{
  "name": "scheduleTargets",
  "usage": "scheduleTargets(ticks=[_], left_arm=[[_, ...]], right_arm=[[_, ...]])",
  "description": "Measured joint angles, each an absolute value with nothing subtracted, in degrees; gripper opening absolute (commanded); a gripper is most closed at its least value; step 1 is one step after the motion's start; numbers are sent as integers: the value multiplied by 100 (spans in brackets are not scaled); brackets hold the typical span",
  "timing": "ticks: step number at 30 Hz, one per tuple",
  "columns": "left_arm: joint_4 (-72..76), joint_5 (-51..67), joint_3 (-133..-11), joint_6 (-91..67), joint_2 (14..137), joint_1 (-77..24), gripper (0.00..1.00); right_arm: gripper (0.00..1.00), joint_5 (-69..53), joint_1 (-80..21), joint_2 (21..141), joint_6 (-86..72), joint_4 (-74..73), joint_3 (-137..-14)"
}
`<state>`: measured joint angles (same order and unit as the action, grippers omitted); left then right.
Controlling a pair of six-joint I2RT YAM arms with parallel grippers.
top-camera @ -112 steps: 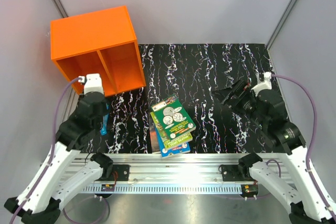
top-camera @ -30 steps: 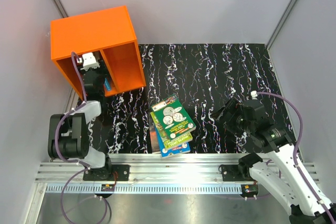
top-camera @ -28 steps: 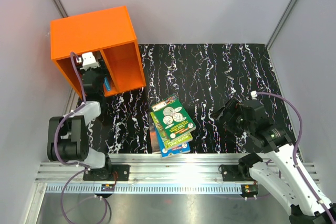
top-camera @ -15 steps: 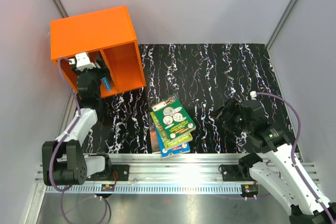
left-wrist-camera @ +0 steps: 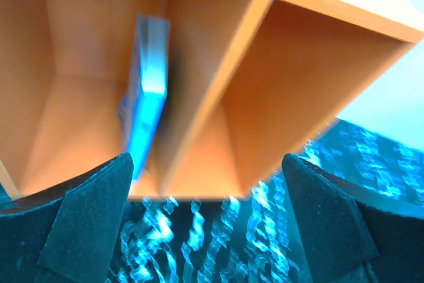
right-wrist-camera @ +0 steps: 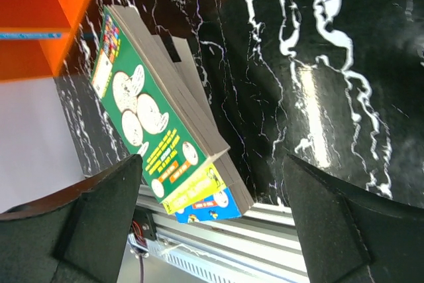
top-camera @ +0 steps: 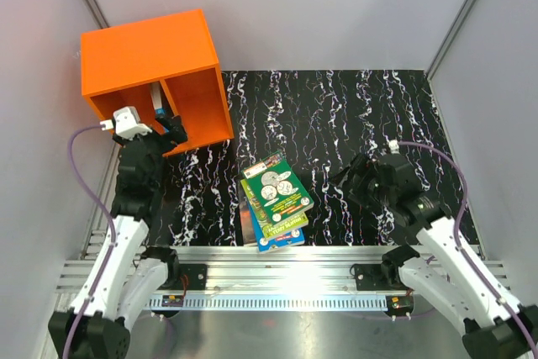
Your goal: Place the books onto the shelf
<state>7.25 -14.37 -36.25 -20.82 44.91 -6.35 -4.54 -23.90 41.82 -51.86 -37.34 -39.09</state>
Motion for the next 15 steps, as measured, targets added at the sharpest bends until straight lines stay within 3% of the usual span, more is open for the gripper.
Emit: scheduleTargets(ticks=[4, 7, 11, 15], left_arm=[[-233, -1492, -3612, -2801, 3774, -1061, 99], [-727, -1315, -3573, -3406, 3625, -1474, 99], [-1066, -1072, -3450, -4047, 3959, -2311, 99], [-1109, -897, -3378, -4394, 4644, -3070, 99]], right_arm=[[100, -899, -2390, 5214, -4877, -3199, -3986], [100, -1334, -2390, 6676, -4604, -2790, -4377], [100, -1723, -2390, 8110, -4346, -2353, -4775], [100, -2078, -2390, 8597, -4278, -1898, -4947]])
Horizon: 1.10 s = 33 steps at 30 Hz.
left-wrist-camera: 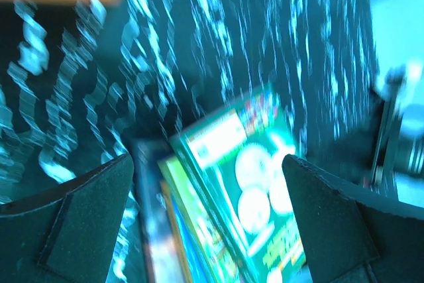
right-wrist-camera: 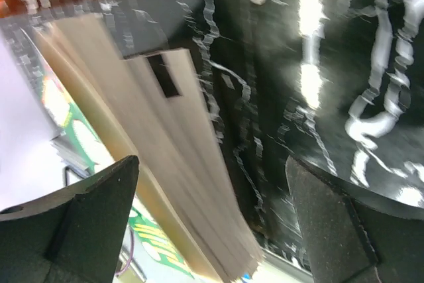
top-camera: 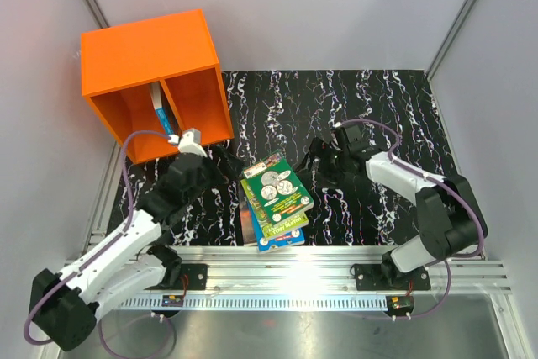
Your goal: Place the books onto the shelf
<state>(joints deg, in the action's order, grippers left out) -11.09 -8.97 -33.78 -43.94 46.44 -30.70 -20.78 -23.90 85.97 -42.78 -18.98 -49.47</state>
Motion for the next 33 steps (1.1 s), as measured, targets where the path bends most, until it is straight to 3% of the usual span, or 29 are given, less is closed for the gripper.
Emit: scheduleTargets(ticks=[11, 33], left_arm=[[-139, -255, -3109, -4982, 6379, -3605, 99], [99, -60, -3876, -4932, 7511, -4021, 99]], right_arm=[[100, -2757, -2390, 8772, -4370, -930, -4729], [100, -1361, -2255, 8009, -4163, -1817, -5024]])
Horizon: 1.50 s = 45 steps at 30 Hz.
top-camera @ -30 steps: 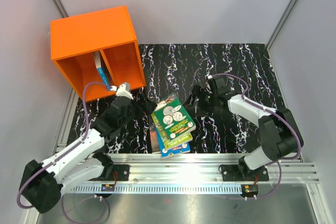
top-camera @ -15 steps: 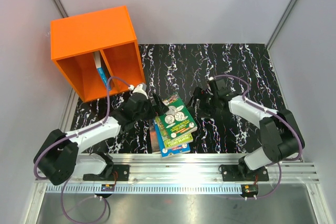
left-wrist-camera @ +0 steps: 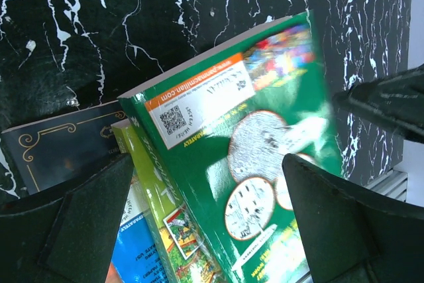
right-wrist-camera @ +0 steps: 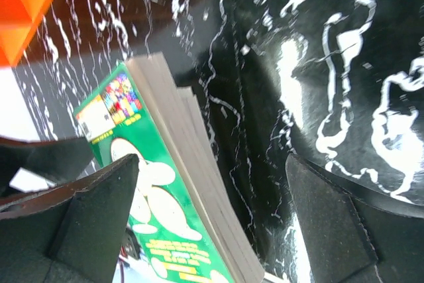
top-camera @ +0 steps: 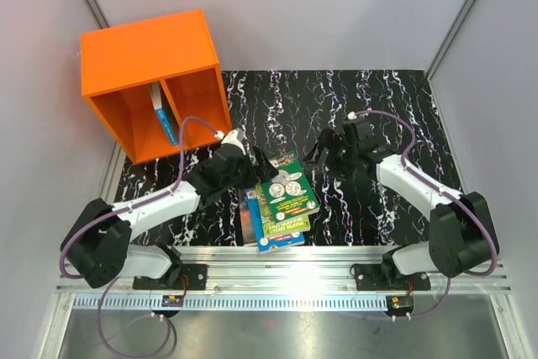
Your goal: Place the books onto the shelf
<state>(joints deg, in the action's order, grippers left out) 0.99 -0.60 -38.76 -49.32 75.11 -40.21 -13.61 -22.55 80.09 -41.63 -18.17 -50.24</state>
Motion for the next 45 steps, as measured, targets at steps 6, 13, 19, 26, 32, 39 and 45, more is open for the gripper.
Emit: scheduleTargets(ticks=[6, 13, 19, 26, 32, 39, 45], left_arm=[[95, -60, -3911, -4930, 7555, -4025, 99], [97, -54, -3986, -4912, 7752, -4027, 99], [102, -34, -4021, -4910, 7878, -4027, 99], [95, -32, -4093, -4908, 7970, -4047, 99], [93, -32, -4093, -4904, 7981, -4060, 99], [-67, -45, -4093, -4799, 7913, -4088, 99], [-482, -161, -4112, -4532, 7321, -4062, 99]], right_arm=[[100, -1476, -2123, 8125, -4235, -1658, -5015], [97, -2176, -2139, 8453, -4587, -860, -4530], [79, -2578, -2279, 8506, -4674, -556, -4285], [33, -2926, -2399, 8512, -4775, -255, -4154], [0, -2956, -2443, 8287, -4731, -338, -4154], [0, -2853, -2445, 7898, -4584, -928, -4174], [0, -2657, -2449, 7502, -4320, -1804, -4622]])
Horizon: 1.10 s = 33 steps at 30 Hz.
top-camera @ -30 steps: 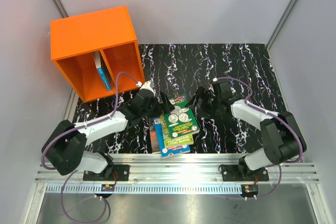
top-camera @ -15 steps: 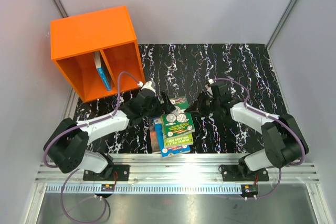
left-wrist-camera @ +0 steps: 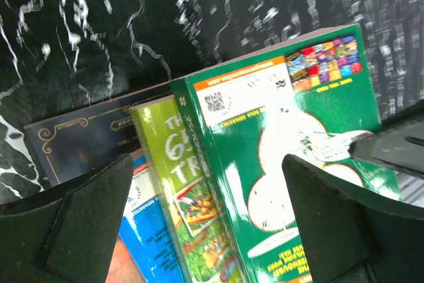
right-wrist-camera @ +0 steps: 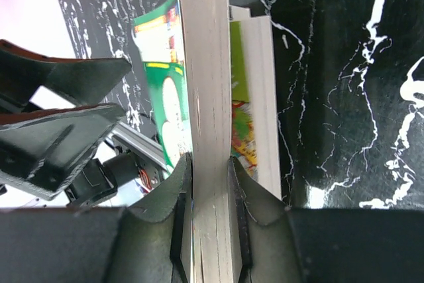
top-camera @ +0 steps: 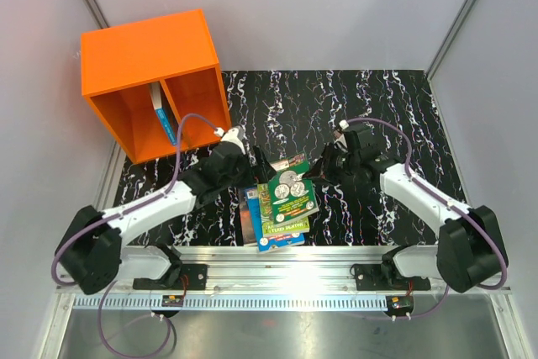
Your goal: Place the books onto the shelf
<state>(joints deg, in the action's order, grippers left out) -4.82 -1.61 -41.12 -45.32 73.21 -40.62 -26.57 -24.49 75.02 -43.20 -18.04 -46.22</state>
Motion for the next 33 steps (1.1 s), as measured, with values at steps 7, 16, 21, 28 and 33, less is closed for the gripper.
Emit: scheduleTargets(ticks=[7, 16, 21, 28, 33], left_arm=[[-825, -141, -4340, -4399, 6525, -3857, 99], [-567, 355, -4346, -4598, 5494, -3704, 99], [-438, 655, -4346, -4768, 5446, -3621, 99], [-104, 974, -4206, -5028, 5242, -3500, 95], [38, 1225, -4211, -5129, 5065, -3312, 75]], right_arm=[[0, -2556, -2449, 7105, -4305, -2429, -5033], [0, -2635, -2519, 6508, -5096, -2464, -5461], [0, -2904, -2587, 6357, -5776, -1927, -5559], [0, -3173, -2845, 6372, -6622, -1024, -5557], [0, -3273, -3210, 6390, -6807, -727, -5509]])
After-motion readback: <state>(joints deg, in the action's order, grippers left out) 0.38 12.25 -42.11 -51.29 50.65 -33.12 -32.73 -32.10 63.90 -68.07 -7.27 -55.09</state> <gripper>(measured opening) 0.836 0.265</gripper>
